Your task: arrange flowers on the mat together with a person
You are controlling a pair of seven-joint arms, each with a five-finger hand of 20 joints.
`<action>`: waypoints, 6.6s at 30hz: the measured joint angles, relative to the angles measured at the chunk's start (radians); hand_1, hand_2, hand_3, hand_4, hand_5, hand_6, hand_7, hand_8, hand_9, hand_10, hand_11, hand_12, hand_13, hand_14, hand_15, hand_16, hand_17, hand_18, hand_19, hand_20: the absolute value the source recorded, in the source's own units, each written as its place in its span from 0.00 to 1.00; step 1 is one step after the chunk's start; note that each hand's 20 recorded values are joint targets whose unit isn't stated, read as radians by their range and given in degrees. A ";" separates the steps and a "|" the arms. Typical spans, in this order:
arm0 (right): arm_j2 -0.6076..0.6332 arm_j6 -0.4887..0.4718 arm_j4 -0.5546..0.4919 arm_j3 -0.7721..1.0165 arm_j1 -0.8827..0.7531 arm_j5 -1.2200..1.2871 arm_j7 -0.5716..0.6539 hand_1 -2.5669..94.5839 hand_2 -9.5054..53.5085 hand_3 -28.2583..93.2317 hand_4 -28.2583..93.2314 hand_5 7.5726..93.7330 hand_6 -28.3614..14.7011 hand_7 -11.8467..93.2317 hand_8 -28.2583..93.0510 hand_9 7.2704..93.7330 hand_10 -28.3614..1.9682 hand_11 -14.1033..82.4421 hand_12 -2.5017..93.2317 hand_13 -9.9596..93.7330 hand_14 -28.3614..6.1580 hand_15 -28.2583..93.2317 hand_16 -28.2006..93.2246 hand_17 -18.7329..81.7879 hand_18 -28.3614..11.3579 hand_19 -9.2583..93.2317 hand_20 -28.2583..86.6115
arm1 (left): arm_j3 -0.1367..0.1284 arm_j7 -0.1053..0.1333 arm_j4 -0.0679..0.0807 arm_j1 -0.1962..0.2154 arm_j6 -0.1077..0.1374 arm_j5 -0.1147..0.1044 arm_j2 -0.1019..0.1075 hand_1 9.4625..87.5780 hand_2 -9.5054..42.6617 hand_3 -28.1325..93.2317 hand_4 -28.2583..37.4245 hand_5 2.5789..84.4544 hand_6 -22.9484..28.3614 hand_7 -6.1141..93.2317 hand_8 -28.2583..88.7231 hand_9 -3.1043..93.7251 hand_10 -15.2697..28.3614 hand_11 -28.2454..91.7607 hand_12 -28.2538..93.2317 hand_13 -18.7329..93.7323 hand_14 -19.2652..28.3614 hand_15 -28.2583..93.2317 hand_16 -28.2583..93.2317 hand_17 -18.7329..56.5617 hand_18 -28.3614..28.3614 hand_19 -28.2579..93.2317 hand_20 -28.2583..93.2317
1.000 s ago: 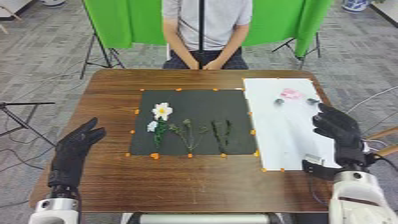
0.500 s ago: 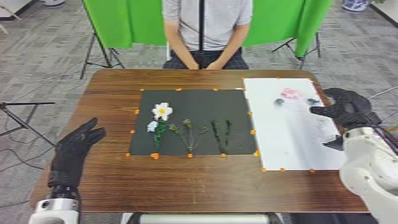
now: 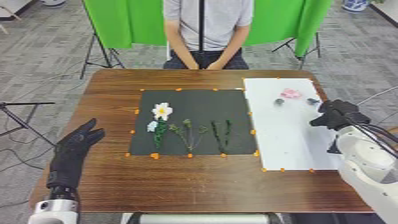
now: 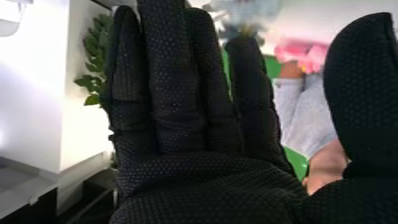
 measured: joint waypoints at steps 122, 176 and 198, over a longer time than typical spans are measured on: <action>-0.458 0.235 -0.388 0.269 -0.136 0.924 -0.834 0.03 0.22 0.84 0.07 0.24 0.67 0.17 0.17 0.26 0.48 0.15 0.10 0.28 0.55 0.24 0.29 0.29 0.42 0.09 0.43 | 0.016 -0.025 0.013 -0.023 -0.027 0.000 -0.001 0.21 0.00 0.79 0.01 0.51 0.54 0.13 0.20 0.52 0.67 0.36 0.32 0.50 0.77 0.32 0.25 0.35 0.73 0.26 0.38; -0.602 0.301 -0.364 0.357 -0.608 1.414 -0.942 0.06 0.18 0.88 0.07 0.44 0.43 0.18 0.15 0.39 0.47 0.19 0.07 0.37 0.59 0.32 0.16 0.38 0.53 0.09 0.42 | 0.060 0.106 0.022 -0.032 0.076 -0.070 0.015 0.20 0.04 0.82 0.01 0.59 0.63 0.12 0.19 0.57 0.71 0.36 0.30 0.54 0.71 0.33 0.19 0.47 0.64 0.27 0.38; -0.602 0.292 -0.370 0.380 -0.645 1.416 -0.957 0.06 0.18 0.88 0.07 0.45 0.46 0.19 0.15 0.40 0.48 0.19 0.07 0.38 0.60 0.33 0.15 0.38 0.52 0.09 0.42 | 0.069 0.116 0.018 -0.025 0.111 -0.087 0.015 0.16 0.04 0.84 0.00 0.46 0.55 0.12 0.19 0.45 0.65 0.33 0.29 0.47 0.69 0.31 0.20 0.42 0.71 0.26 0.40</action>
